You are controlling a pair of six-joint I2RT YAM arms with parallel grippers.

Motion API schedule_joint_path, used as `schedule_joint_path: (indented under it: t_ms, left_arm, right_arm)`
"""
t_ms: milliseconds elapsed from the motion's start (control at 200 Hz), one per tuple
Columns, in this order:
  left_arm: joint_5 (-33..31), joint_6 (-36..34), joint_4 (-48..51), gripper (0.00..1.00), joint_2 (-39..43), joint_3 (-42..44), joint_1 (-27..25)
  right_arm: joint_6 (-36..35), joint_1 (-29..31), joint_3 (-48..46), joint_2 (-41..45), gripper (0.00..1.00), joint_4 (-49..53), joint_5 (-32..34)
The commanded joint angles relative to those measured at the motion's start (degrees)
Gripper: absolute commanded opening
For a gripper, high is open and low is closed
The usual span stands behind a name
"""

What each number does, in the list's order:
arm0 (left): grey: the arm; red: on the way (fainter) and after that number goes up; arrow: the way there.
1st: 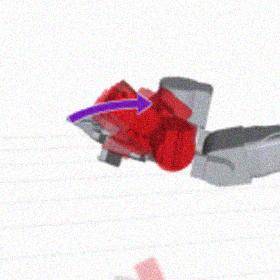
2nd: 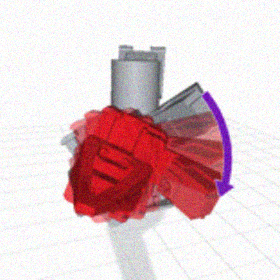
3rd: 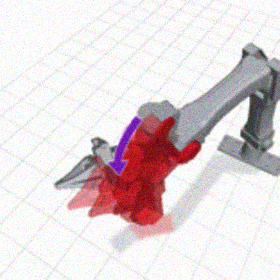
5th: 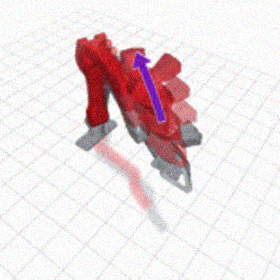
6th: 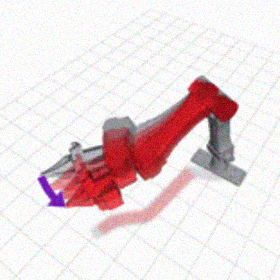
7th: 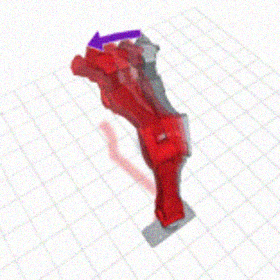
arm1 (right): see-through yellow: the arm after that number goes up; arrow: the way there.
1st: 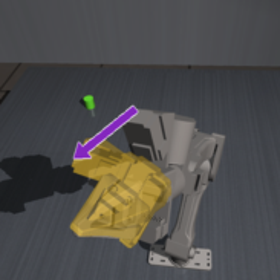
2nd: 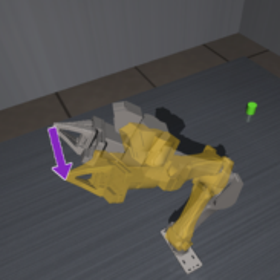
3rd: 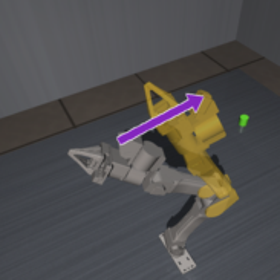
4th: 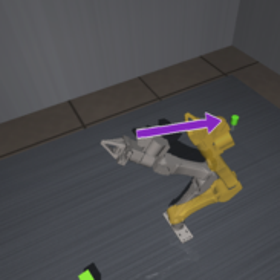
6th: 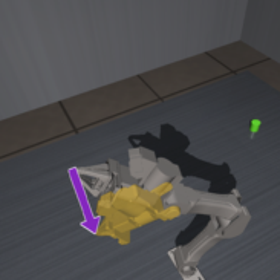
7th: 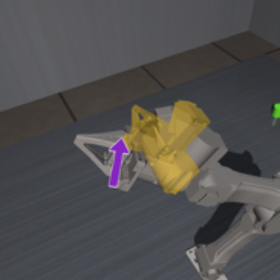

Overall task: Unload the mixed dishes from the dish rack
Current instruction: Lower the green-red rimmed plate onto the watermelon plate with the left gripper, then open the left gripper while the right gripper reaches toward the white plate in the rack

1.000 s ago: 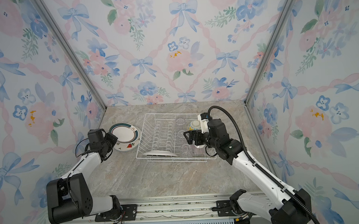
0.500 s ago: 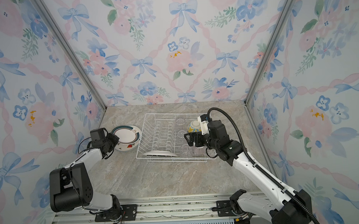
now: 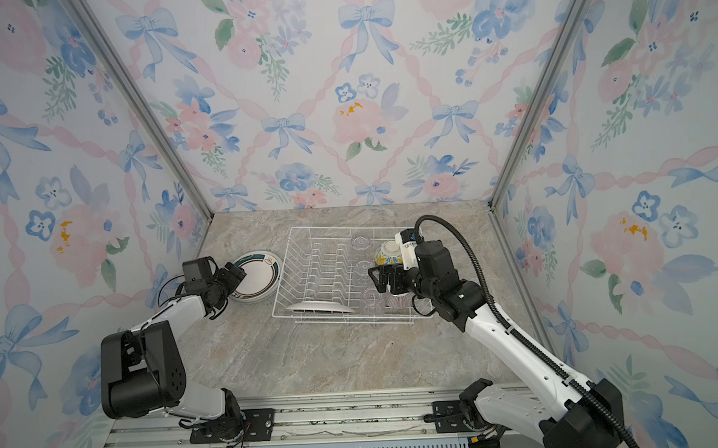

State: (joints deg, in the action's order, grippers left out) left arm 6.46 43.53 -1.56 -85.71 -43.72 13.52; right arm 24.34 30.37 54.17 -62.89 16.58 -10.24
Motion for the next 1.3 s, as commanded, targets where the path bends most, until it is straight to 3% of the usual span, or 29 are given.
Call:
schedule_joint_path:
  t_ms: [0, 455, 805, 1295]
  left_arm:
    - [-1.74, -1.18, 1.46, 0.98, 0.18, -1.50, -0.88]
    - [-4.79, -1.27, 2.86, 0.98, 8.05, 1.09, -5.23]
    - [-3.13, -1.27, 2.88, 0.98, 17.91, 6.10, -8.19]
    - [0.64, 0.10, 2.82, 0.98, 24.72, 7.71, -11.40]
  right_arm:
    - [-0.83, -0.45, -0.90, 0.10, 0.97, 0.77, -0.61]
    - [-1.74, 0.25, -0.12, -1.40, 0.97, 1.68, -0.81]
    - [-5.60, 6.18, 1.61, -2.27, 0.97, 6.01, 3.73]
    - [-7.25, 13.99, 4.73, -5.57, 0.97, 7.75, 8.72]
